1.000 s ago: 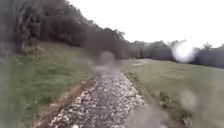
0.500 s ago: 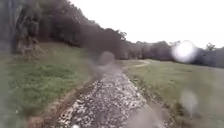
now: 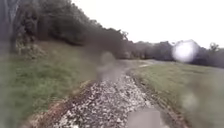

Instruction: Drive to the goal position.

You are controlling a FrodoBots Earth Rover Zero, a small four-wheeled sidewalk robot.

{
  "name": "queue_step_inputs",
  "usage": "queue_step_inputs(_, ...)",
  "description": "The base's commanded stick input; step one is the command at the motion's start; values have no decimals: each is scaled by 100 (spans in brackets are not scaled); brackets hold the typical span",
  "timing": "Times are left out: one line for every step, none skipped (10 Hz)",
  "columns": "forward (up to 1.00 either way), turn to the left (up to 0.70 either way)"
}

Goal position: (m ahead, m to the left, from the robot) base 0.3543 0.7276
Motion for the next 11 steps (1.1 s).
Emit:
queue_step_inputs(85,0)
queue_step_inputs(85,-1)
queue_step_inputs(85,-16)
queue_step_inputs(85,-32)
queue_step_inputs(85,-34)
queue_step_inputs(85,-34)
queue_step_inputs(85,0)
queue_step_inputs(85,0)
queue_step_inputs(85,0)
queue_step_inputs(85,0)
queue_step_inputs(85,0)
